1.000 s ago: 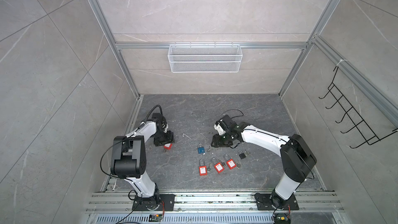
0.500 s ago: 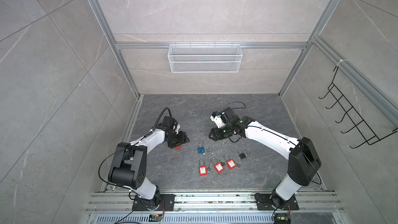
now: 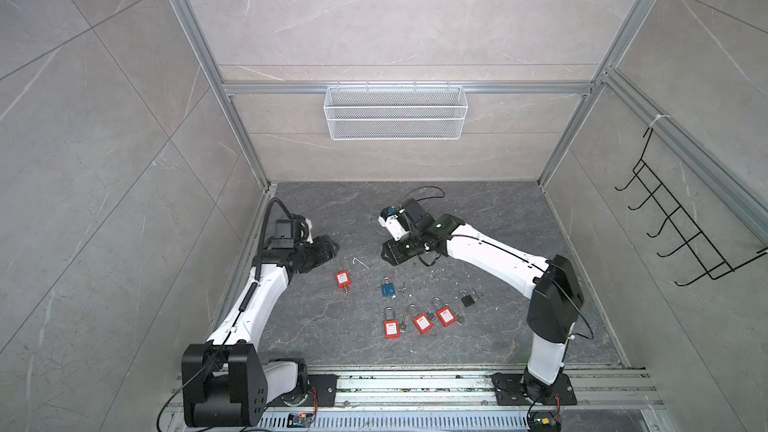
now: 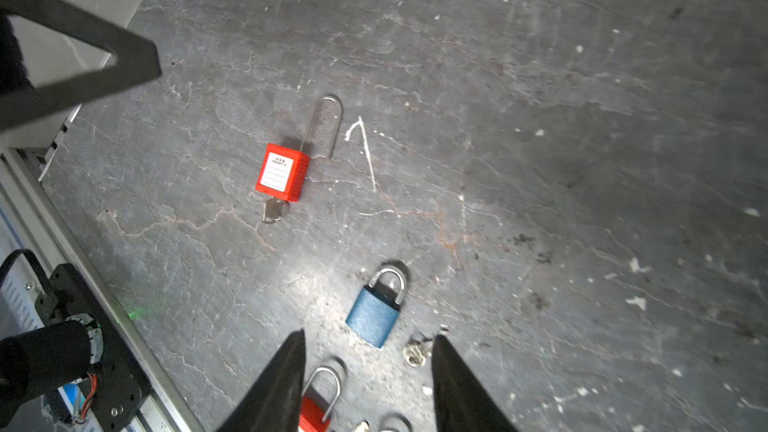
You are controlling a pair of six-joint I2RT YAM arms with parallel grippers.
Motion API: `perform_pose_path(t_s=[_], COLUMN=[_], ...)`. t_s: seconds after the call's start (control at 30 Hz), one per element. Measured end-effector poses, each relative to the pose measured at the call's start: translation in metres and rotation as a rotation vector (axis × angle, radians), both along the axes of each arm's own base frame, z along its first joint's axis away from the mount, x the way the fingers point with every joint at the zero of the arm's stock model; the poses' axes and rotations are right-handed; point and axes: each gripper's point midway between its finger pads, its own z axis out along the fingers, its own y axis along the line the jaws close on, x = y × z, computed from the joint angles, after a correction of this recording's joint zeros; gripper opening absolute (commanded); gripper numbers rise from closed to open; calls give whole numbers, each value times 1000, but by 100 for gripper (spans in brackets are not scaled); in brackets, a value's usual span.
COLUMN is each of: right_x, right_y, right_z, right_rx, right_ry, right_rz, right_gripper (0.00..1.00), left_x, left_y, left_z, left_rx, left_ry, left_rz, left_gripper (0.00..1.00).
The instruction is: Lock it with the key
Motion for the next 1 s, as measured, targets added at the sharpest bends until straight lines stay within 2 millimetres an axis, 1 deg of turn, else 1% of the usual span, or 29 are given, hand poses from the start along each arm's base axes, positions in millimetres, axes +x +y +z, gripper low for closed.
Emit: perform_pose_path(t_s=[0.03,0.13,0.23,0.33,0.4,0.43,0.47,0.5,0.53,0.63,0.83,0.9,1.0], right_x=[-3,-9,-12,-13,-13,-13,-13,-13,-13,-18,-24,-23,-16], right_y=[11,41,70,98,115,123,130,135,138,135,113,111,118], right_z=[-3,-13,-24,-35,-42,-44,-47,-51,-57,-76,-122,-127,-115], right_rx=[-12,-42,-83,-115,-120,-115,-108,-100,-100,-135,-266,-283,-253], right_ry=[12,41,60,68,69,68,65,67,71,110,165,160,117], right_rz=[6,24,38,55,67,71,72,69,68,60,34,27,13], right_gripper=[52,53,56,60,60,64,96,100,100,100,98,95,90], left_x=[-1,-4,-4,-4,-4,-5,-6,-7,-9,-13,-19,-19,-19], left_y=[11,32,43,48,50,50,51,51,50,52,53,54,55], left_z=[3,12,18,21,22,22,22,23,24,26,28,28,28], left_rx=[10,31,44,48,48,48,48,47,48,56,75,79,86], left_ry=[-9,-39,-63,-76,-79,-81,-84,-87,-93,-109,-126,-128,-129], left_rz=[27,69,92,106,111,112,114,114,113,117,119,119,118], left_gripper=[71,71,72,74,75,75,76,81,89,89,89,89,89])
